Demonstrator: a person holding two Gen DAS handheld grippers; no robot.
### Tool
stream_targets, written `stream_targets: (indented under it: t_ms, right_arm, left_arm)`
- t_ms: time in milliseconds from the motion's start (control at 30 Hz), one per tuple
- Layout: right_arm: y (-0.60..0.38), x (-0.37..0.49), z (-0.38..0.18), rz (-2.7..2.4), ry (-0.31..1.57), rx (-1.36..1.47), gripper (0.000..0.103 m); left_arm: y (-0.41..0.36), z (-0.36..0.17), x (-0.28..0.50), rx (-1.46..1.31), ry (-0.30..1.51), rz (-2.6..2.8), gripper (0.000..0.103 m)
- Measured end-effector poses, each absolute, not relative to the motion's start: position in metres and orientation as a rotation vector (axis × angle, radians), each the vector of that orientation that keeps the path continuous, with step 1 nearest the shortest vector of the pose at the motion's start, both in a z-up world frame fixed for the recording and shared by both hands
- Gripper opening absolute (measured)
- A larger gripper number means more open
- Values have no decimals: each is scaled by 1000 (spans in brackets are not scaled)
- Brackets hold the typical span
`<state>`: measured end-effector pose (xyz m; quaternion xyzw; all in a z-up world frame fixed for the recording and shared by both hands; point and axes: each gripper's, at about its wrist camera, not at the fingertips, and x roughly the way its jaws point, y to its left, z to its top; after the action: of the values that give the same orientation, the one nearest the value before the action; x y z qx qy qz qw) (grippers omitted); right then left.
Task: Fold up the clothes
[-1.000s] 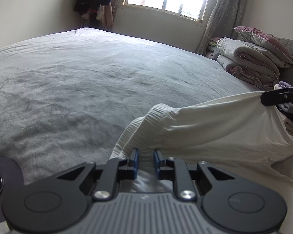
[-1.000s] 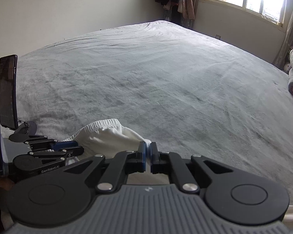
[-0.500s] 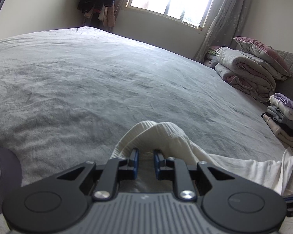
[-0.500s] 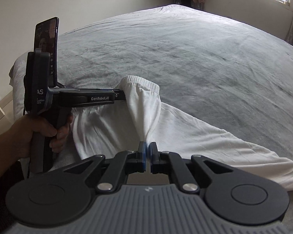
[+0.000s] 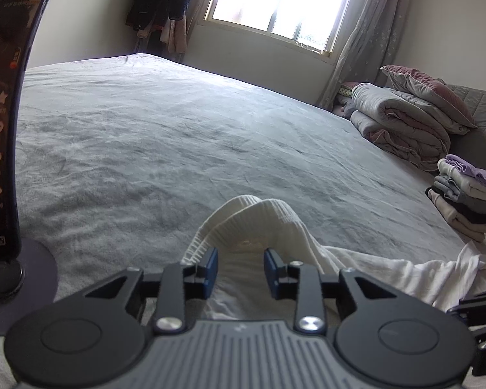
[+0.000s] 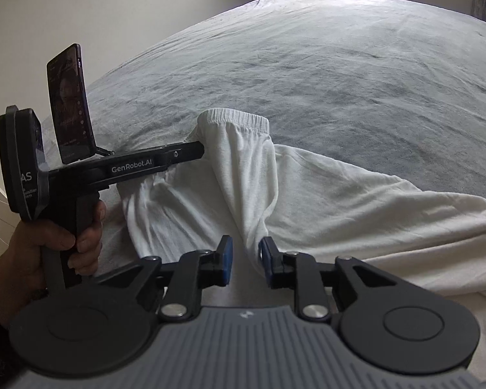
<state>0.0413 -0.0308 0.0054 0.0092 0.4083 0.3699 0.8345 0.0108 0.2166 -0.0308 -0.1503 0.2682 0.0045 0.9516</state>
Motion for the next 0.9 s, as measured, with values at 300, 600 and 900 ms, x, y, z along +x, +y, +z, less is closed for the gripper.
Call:
stream_targets:
  t_ms: [300, 600, 900]
  right_arm:
    - [-22, 87, -3, 767, 840, 241, 53]
    - [4, 123, -12, 755, 833, 260, 53]
    - [38, 121, -19, 768, 773, 21, 53]
  left_arm:
    - [229, -20, -15, -342, 524, -21, 28]
    - [235, -24, -11, -383, 540, -27, 22]
    - [234, -29, -6, -373, 590, -1, 22]
